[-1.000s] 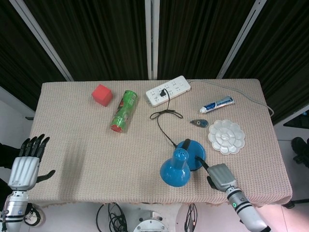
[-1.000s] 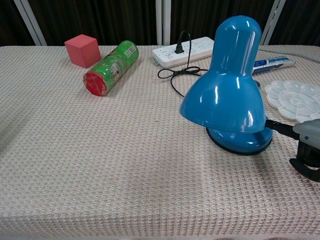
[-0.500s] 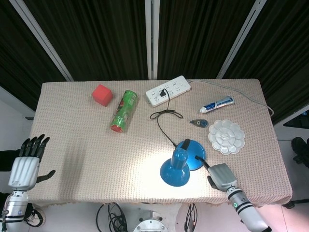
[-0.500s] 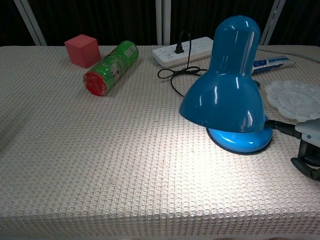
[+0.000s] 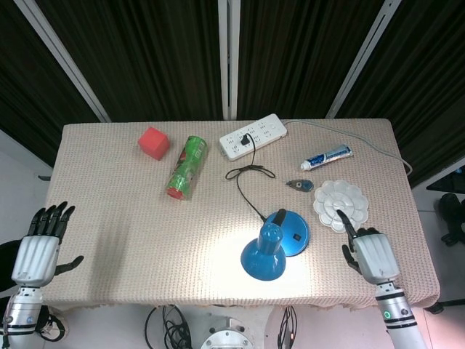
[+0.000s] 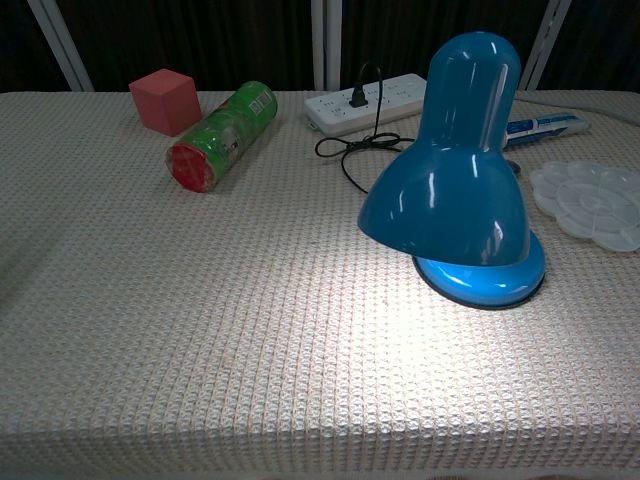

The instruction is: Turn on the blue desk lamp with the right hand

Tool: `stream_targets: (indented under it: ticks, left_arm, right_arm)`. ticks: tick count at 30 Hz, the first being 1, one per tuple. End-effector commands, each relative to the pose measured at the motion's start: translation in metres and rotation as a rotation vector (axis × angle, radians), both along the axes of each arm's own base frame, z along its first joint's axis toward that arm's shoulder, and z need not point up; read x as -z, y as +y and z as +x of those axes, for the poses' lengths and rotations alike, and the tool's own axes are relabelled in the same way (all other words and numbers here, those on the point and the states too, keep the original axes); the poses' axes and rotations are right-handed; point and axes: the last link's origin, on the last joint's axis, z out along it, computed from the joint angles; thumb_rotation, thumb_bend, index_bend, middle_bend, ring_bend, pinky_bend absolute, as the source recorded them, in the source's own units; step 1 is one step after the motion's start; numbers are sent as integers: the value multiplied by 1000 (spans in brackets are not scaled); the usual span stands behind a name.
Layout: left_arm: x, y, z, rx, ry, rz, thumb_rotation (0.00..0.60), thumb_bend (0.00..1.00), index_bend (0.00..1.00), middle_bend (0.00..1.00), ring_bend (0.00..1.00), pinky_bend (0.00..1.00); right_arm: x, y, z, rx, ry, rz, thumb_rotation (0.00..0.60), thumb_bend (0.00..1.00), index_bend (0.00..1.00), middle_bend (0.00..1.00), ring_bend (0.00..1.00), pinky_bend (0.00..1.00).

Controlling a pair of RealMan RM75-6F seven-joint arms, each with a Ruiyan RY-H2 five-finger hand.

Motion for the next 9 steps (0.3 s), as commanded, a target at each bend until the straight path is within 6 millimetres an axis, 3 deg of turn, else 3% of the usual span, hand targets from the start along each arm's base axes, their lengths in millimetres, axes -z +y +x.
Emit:
stream_targets:
  ticks: [1, 9]
  left_arm:
    - [0, 0, 0, -3, 0, 0, 600, 39, 0, 0, 0, 0]
    - [-1, 1, -3, -9, 1, 3, 600, 39, 0, 0, 0, 0]
  right_arm:
    - [-15, 11, -15, 44, -34, -51, 600, 3, 0, 0, 0, 0]
    - [-19, 12, -25, 96, 17, -41, 600, 0, 0, 0, 0, 0]
